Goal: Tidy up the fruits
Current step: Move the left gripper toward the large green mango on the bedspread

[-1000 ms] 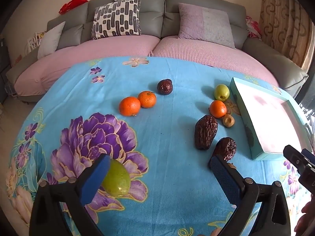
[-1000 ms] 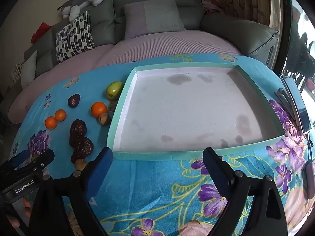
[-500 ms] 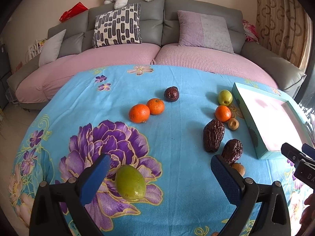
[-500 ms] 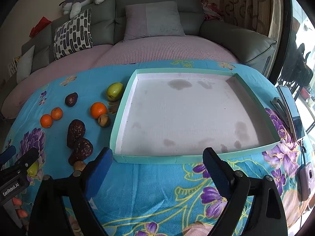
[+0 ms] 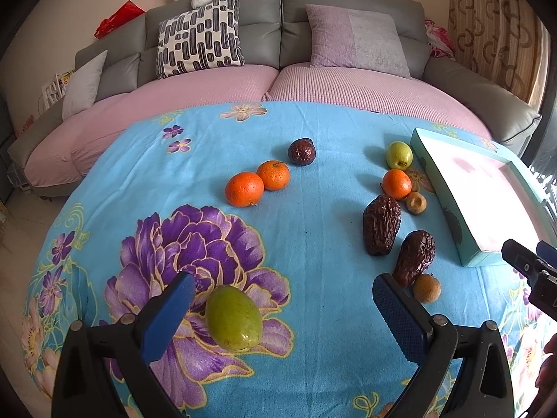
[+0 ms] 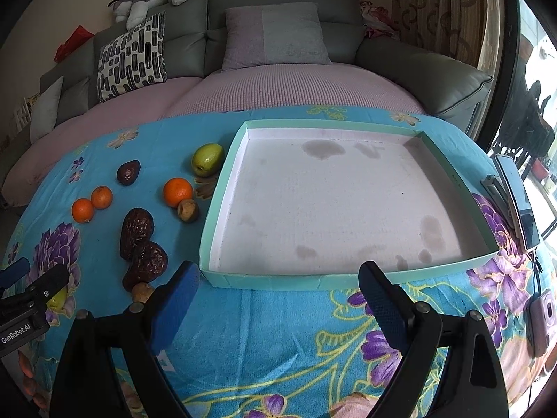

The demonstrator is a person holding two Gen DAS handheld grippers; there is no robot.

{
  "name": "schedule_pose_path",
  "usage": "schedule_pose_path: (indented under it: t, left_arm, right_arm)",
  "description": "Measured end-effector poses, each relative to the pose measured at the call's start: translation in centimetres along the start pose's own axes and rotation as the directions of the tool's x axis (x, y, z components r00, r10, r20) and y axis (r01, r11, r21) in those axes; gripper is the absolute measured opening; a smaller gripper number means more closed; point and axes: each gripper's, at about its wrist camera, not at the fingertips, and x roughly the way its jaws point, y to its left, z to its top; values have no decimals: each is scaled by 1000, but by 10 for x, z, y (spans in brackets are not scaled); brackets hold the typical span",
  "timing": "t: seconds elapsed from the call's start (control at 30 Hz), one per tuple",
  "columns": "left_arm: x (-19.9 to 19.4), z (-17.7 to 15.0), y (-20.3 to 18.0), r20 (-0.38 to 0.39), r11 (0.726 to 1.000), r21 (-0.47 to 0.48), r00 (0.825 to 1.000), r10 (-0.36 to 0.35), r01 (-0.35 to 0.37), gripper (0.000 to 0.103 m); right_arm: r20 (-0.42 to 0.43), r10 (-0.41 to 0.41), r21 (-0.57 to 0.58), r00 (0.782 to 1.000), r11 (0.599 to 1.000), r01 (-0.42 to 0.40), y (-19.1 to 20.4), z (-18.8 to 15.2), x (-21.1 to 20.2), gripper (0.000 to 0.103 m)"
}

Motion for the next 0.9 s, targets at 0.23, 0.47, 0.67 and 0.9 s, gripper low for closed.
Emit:
schedule_pose_path:
  t: [0.23,0.47,0.67,0.9]
  left_arm:
    - [1,1,3,-13,999,-28,999,-39,38,103]
    - [2,1,6,-25,997,-53,998,-61,60,103]
    - [4,0,8,-41,996,-68,997,-63,60,103]
    - [3,0,9,-46,996,-72,997,-61,58,103]
  right_arm:
    - [-1,13,14,1000,1000,-13,-3,-1,-1,93]
    - [-3,16,17,1000,1000,-16,-3,-1,-1,93]
    - [-5,16,14,1000,1000,-16,-1,-2,-1,93]
    - [-3,14,8,1000,1000,-14,1,-1,-2,93]
